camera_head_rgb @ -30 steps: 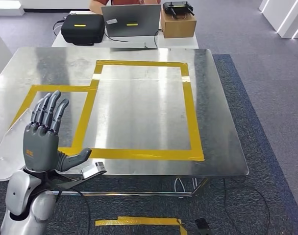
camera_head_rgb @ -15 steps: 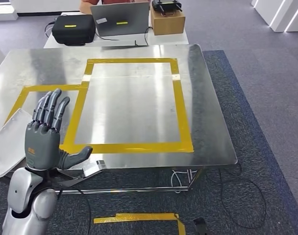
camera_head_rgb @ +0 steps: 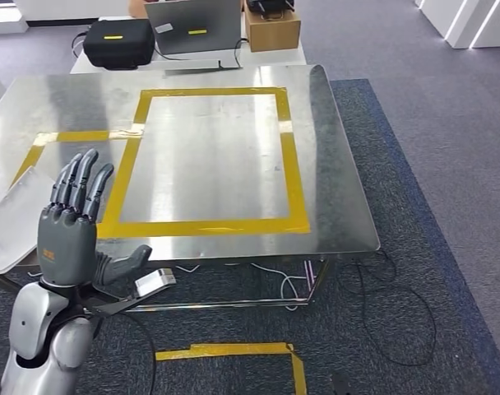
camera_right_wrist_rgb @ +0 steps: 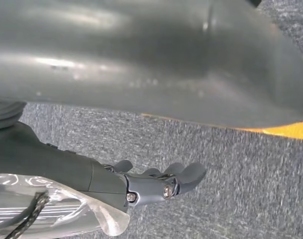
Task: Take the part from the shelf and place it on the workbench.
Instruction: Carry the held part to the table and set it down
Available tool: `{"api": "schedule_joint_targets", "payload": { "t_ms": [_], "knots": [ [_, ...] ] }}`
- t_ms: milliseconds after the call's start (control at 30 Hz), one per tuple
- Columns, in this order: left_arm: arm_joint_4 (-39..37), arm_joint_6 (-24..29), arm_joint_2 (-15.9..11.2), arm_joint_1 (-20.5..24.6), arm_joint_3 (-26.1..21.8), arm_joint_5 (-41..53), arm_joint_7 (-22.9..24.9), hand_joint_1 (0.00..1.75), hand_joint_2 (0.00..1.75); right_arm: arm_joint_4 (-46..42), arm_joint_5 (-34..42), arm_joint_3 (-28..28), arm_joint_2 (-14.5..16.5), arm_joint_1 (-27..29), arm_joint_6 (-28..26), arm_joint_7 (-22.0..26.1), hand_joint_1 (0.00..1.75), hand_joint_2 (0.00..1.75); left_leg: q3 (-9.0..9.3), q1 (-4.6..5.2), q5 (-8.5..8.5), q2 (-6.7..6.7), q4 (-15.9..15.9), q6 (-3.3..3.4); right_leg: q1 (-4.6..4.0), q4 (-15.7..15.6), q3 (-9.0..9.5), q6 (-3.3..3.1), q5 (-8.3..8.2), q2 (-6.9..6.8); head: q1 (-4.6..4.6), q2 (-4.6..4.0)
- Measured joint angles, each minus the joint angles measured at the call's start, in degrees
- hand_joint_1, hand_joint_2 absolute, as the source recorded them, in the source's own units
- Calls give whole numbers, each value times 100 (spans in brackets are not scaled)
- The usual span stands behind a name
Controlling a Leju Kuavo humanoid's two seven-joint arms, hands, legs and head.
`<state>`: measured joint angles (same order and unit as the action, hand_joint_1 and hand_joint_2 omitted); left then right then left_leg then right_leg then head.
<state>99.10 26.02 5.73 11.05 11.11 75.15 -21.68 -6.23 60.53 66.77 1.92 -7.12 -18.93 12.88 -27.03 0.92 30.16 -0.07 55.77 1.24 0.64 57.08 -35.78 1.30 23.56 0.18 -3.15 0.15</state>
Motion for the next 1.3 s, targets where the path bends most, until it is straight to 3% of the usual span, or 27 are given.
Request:
{"api": "schedule_joint_targets", "payload": {
  "t_ms": [67, 100, 133, 200, 233, 267, 300, 367, 400, 433, 500, 567, 600, 700, 733, 767, 800, 833, 900, 933, 1000, 1067, 1100, 1167, 1233, 1267, 1300],
  "knots": [
    [-1, 1, 1, 6, -5, -20, 0, 0, 0, 5, 38, 21, -1, 3, -2, -9, 0, 0, -56, -5, -116, 17, -51, 57, 15, 1, -33, 64, -11, -1, 12, 0],
    [-2, 2, 5, 10, -6, -24, 0, 0, 0, 10, 51, 31, -1, 4, -3, -11, 0, 0, -99, -19, -188, 30, -78, 93, 14, 87, -89, 88, 108, -1, 4, 0],
    [-3, 2, 11, 12, -7, -26, 0, 0, 0, 16, 62, 41, -2, 4, -5, -11, 0, 0, -161, -35, -266, 43, -101, 122, 15, 301, -181, 107, 335, -1, -3, 0],
    [-7, 3, 20, 7, -8, -28, 0, 0, 0, 23, 70, 61, -2, 3, -8, -12, 0, 0, -338, -35, -397, 53, -94, 156, 21, 1032, -415, 145, 900, -5, -20, 0],
    [-11, 3, 21, 1, -9, -29, 0, 0, 0, 24, 74, 70, -2, 3, -7, -12, 0, 0, -436, -33, -464, 56, -85, 156, 24, 1392, -488, 164, 1067, -7, -22, 0],
    [-16, 2, 21, -5, -12, -29, 0, 0, 0, 26, 78, 78, -2, 4, -7, -12, 0, 0, -534, -33, -530, 58, -75, 149, 26, 1601, -482, 180, 1090, -9, -21, 0],
    [-21, 2, 21, -13, -20, -29, 0, 0, 0, 28, 89, 83, -2, 4, -6, -12, 0, 0, -628, -34, -591, 60, -61, 135, 27, 1614, -378, 191, 993, -11, -22, 0],
    [-31, 1, 22, -29, -50, -28, 0, 0, 0, 34, 127, 104, -2, -5, -6, -13, 0, 0, -800, -41, -695, 61, -6, 96, 33, 1058, 136, 195, 710, -21, -24, 0],
    [-33, 2, 23, -35, -68, -27, 0, 0, 0, 36, 151, 117, -2, -17, -6, -16, 0, 0, -873, -35, -731, 60, 41, 73, 32, 613, 478, 190, 677, -24, -27, 0],
    [-36, 3, 24, -42, -83, -25, 0, 0, 0, 37, 170, 129, -2, -30, -5, -21, 0, 0, -928, -28, -766, 62, 87, 46, 28, 238, 750, 166, 710, -22, -27, 0],
    [-42, 4, 25, -59, -98, -21, 0, 0, 0, 39, 194, 144, -2, -49, -1, -33, 0, 0, -985, -18, -835, 68, 143, -10, 8, -123, 958, 98, 822, -8, -26, 0],
    [-56, 3, 25, -82, -104, -20, 0, 0, 0, 40, 207, 161, 0, -43, 3, -42, 0, 0, -1017, -35, -838, 67, 170, -81, 8, -122, 859, -10, 767, -17, -24, 0],
    [-64, 3, 23, -92, -109, -21, 0, 0, 0, 42, 214, 167, 1, -39, 4, -46, 0, 0, -1054, -45, -716, 61, 247, -120, 11, -120, 812, -66, 716, -29, -21, 0],
    [-93, 3, 15, -130, -136, -15, 5, 0, 0, 46, 245, 178, 1, -42, 10, -62, 0, 0, -1266, -82, 103, 48, 1082, -213, 17, -115, 636, -157, 528, -48, -13, 0],
    [-113, 5, 13, -158, -152, 6, 14, 0, 0, 46, 258, 186, 1, -42, 13, -72, 0, 0, -1321, -91, 296, 48, 1447, -230, 14, -105, 560, -159, 461, -47, -13, 0],
    [-143, 13, 9, -193, -174, 44, 29, 0, 0, 46, 274, 197, 1, -39, 14, -84, 0, 0, -1319, -96, 355, 48, 1703, -238, 11, -89, 469, -157, 396, -44, -13, 0],
    [-187, 35, 3, -235, -201, 107, 56, 0, 0, 46, 295, 211, 1, -35, 14, -95, 0, 0, -1230, -99, 280, 47, 1761, -233, 8, -67, 373, -151, 339, -43, -13, 0],
    [-242, 70, -5, -275, -227, 182, 86, 0, 0, 46, 319, 226, 1, -33, 14, -104, 0, 0, -1047, -99, 129, 46, 1601, -216, 5, -43, 285, -142, 292, -41, -13, 0],
    [-398, 192, -25, -350, -296, 309, 159, 0, 0, 46, 384, 266, 5, -35, 9, -120, 0, 0, -479, -87, -70, 38, 825, -146, -7, 4, 152, -113, 215, -34, -14, 0],
    [-478, 261, -32, -388, -340, 338, 187, 0, 0, 46, 416, 286, 8, -37, 6, -128, 0, 0, -231, -77, -65, 34, 439, -112, -13, 17, 112, -88, 176, -30, -18, 0],
    [-627, 379, -45, -466, -447, 345, 217, 0, 0, 47, 468, 321, 11, -37, -2, -141, 0, 0, -16, -45, -3, 28, 43, -56, -12, 14, 74, -15, 88, -27, -19, 0],
    [-747, 434, -58, -527, -534, 336, 223, 0, 0, 50, 492, 349, 11, -25, -8, -146, 0, 0, -69, -40, -96, 37, -10, 5, -2, 0, 43, 65, 38, -27, -15, 0],
    [-796, 440, -62, -543, -559, 334, 223, 0, 0, 52, 496, 363, 11, -20, -10, -148, 0, 0, -114, -49, -158, 45, -32, 49, 0, 53, -5, 92, 122, -27, -23, 0],
    [-875, 449, -64, -572, -586, 333, 223, 0, 0, 56, 501, 390, 11, -15, -10, -150, 0, 0, -253, -66, -303, 62, -62, 123, 6, 478, -186, 130, 572, -23, -49, 0],
    [-932, 451, -66, -605, -613, 333, 223, 0, 0, 57, 508, 407, 11, -14, -10, -150, 0, 0, -437, -53, -438, 63, -50, 153, 8, 1249, -403, 163, 1058, -24, -72, 0],
    [-958, 450, -66, -619, -628, 333, 223, 0, 0, 57, 512, 411, 11, -11, -9, -150, 0, 0, -533, -46, -506, 65, -40, 152, 9, 1546, -441, 174, 1137, -25, -72, 0],
    [-984, 444, -66, -630, -646, 334, 223, 0, 0, 57, 521, 413, 11, -9, -9, -150, 0, 0, -628, -41, -570, 66, -26, 146, 9, 1677, -399, 181, 1091, -25, -73, 0]
  ]
}}
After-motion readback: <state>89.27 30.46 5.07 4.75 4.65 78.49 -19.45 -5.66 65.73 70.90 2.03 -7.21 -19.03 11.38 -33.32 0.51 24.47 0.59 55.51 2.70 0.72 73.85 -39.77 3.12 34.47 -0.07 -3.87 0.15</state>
